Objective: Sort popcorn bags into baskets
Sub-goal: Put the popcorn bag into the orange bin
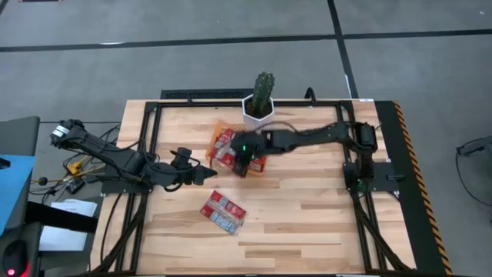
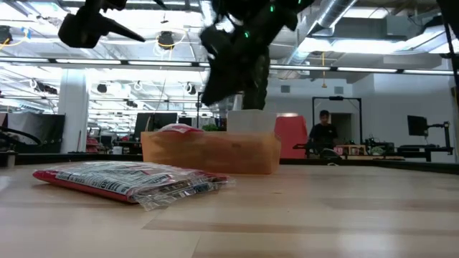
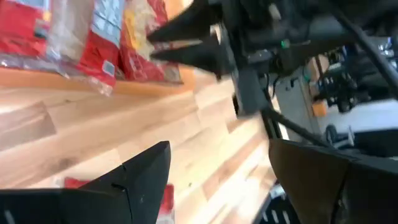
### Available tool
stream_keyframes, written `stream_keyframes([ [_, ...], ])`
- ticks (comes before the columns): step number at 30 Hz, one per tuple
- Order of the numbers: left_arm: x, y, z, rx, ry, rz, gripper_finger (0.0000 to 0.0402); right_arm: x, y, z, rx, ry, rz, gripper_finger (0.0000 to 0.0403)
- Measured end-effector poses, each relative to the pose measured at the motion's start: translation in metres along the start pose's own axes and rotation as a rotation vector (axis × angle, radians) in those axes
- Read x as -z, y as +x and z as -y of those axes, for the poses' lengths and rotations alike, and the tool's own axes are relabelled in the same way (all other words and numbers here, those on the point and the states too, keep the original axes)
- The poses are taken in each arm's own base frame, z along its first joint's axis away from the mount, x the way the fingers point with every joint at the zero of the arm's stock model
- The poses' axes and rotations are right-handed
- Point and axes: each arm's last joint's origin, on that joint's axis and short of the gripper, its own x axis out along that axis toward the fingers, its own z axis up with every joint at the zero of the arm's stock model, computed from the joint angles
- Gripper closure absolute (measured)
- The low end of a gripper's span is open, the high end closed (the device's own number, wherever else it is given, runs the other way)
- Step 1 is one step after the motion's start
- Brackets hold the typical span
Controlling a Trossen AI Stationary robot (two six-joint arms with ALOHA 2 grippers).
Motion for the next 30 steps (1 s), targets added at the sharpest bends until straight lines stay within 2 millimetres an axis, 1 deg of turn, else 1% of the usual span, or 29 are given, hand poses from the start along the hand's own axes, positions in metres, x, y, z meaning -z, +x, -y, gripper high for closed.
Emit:
stream_keyframes([
  [2,0.001,-0.002,0.0,0.007,0.001,-0.031,0.0141,0.003,0.006,-0.019,-0.014,-0.038,0.038,0.0287],
  [4,0.002,-0.003,0.001,0.014,0.001,-0.053,0.0141,0.009,0.013,-0.03,-0.009,-0.076,0.051,0.0287],
  [6,0.003,-0.004,0.0,0.014,0.008,-0.071,0.0141,0.008,0.019,-0.036,-0.009,-0.081,0.1,0.0287],
  [8,0.004,-0.006,0.001,0.026,0.014,-0.08,0.0141,0.007,0.02,-0.037,0.0,-0.078,0.119,0.0287],
  [10,0.006,-0.007,0.002,0.029,0.018,-0.09,0.0141,0.006,0.022,-0.034,0.004,-0.073,0.124,0.0287],
  [12,0.008,-0.009,0.002,0.033,0.023,-0.107,0.0141,0.006,0.029,-0.031,0.008,-0.071,0.13,0.0287],
  [14,0.009,-0.009,0.002,0.035,0.028,-0.117,0.0141,0.009,0.032,-0.025,0.028,-0.08,0.096,0.0287],
  [16,0.011,-0.01,0.002,0.036,0.032,-0.125,0.0141,0.006,0.032,-0.021,0.033,-0.075,0.105,0.0287],
  [18,0.012,-0.011,0.001,0.034,0.037,-0.129,0.0141,0.005,0.037,-0.015,0.043,-0.069,0.103,0.0287],
  [20,0.013,-0.012,0.001,0.031,0.043,-0.134,0.0141,0.011,0.042,-0.007,0.067,-0.069,0.053,0.0287],
  [23,0.014,-0.012,0.001,0.029,0.048,-0.139,0.0141,0.012,0.05,0.003,0.088,-0.055,0.034,0.0287],
  [28,0.015,-0.013,0.0,0.028,0.052,-0.152,0.0141,0.016,0.051,0.022,0.135,-0.035,-0.051,0.0287],
  [30,0.015,-0.013,-0.001,0.02,0.059,-0.164,0.0141,0.017,0.049,0.027,0.149,-0.024,-0.083,0.0287],
])
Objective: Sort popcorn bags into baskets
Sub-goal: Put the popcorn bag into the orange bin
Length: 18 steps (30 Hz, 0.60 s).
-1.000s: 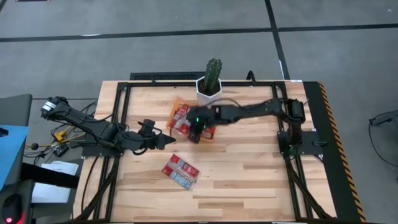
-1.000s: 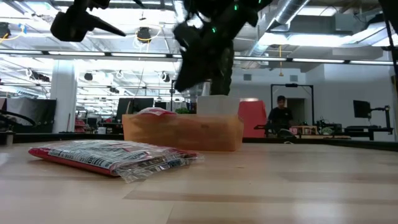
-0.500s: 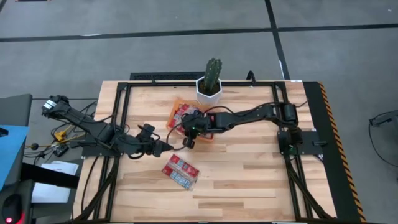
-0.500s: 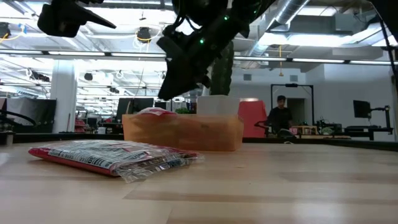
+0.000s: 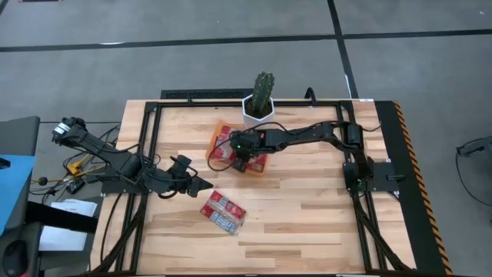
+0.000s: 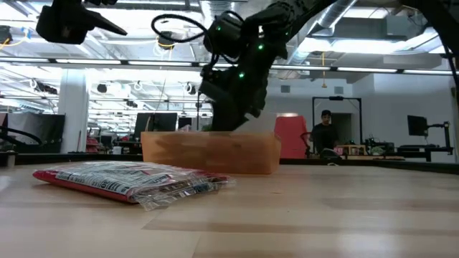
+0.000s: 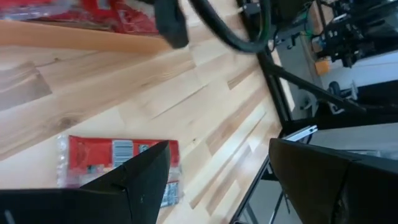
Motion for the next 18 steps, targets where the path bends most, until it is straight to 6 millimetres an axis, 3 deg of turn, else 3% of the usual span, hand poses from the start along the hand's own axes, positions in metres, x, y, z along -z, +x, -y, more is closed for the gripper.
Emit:
stream_keyframes([
  [6,0.003,0.003,-0.008,-0.078,0.021,-0.005,0.0141,-0.006,-0.034,-0.002,-0.012,-0.009,0.012,0.0287],
  [9,0.009,0.008,-0.013,-0.138,0.1,-0.034,0.0141,-0.01,-0.062,-0.012,-0.045,-0.021,0.052,0.0287],
  [14,0.028,0.028,-0.027,-0.28,0.127,-0.086,0.0141,-0.005,-0.117,-0.031,-0.1,0.028,0.065,0.0287],
  [18,0.046,0.05,-0.042,-0.414,0.16,-0.178,0.0141,0.009,-0.147,-0.056,-0.147,0.037,0.049,0.0287],
])
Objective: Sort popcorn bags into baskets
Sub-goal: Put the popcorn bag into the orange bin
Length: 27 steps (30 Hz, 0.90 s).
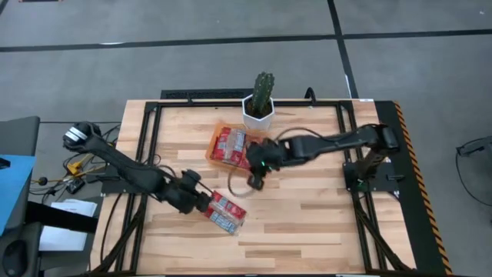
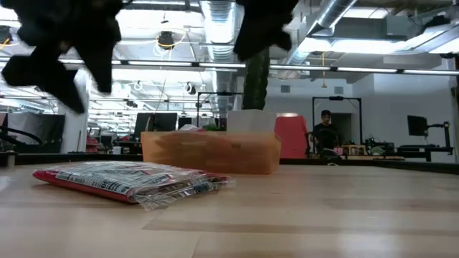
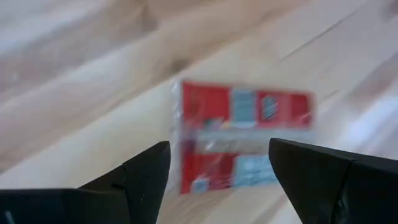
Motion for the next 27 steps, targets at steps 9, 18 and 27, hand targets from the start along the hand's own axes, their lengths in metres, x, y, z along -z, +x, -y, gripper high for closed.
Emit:
stream_keyframes([
  [9,0.023,0.041,-0.002,-0.11,0.056,-0.121,0.0141,0.041,-0.023,-0.055,0.042,-0.025,-0.042,0.0287],
  [18,0.029,0.053,-0.027,-0.01,-0.038,-0.084,0.0141,0.067,-0.033,-0.08,0.075,0.029,-0.063,0.0287],
  [27,0.034,0.062,-0.035,0.144,-0.065,-0.088,0.0141,0.078,-0.039,-0.093,0.06,0.024,-0.053,0.0287],
])
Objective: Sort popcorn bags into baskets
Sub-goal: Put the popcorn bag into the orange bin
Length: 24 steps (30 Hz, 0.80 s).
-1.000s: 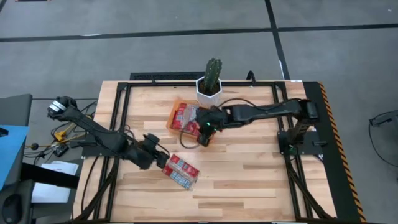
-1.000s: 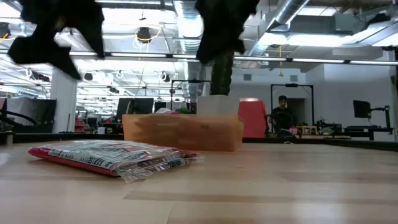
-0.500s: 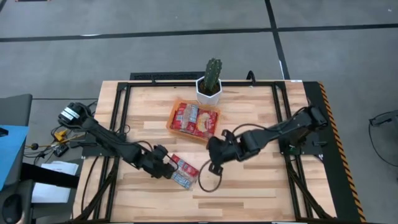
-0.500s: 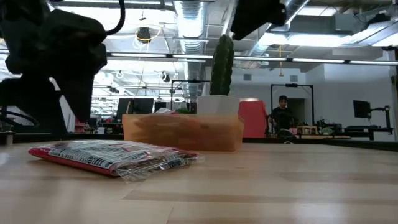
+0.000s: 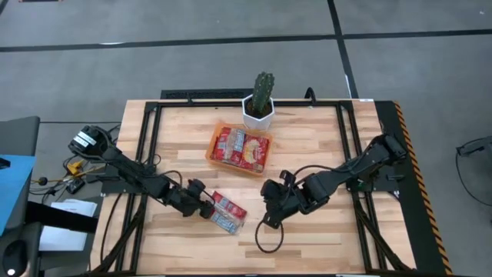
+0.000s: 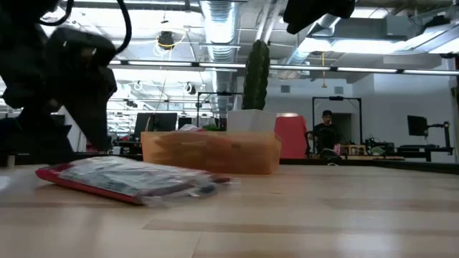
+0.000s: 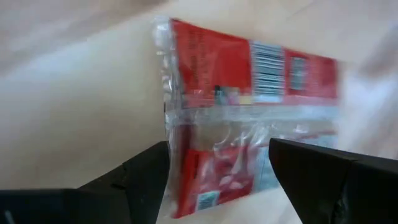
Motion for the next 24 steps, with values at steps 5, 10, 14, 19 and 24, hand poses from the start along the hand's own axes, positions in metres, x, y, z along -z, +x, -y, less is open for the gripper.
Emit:
stream_keyframes([
  [5,0.001,0.004,-0.017,0.043,-0.067,0.011,0.0141,0.009,0.014,-0.009,0.026,-0.023,-0.025,0.0287],
  [10,0.003,0.005,-0.034,0.057,-0.123,0.022,0.0141,0.031,0.059,-0.031,0.038,-0.09,-0.078,0.0287],
  [14,0.003,0.005,-0.035,0.089,-0.107,0.02,0.0141,0.049,0.101,-0.052,-0.055,-0.137,-0.145,0.0287],
  [19,0.003,0.005,-0.035,0.093,-0.08,0.018,0.0141,0.065,0.14,-0.062,-0.111,-0.128,-0.181,0.0287],
  [24,0.003,0.005,-0.033,0.11,-0.068,0.017,0.0141,0.067,0.163,-0.065,-0.137,-0.112,-0.146,0.0287],
])
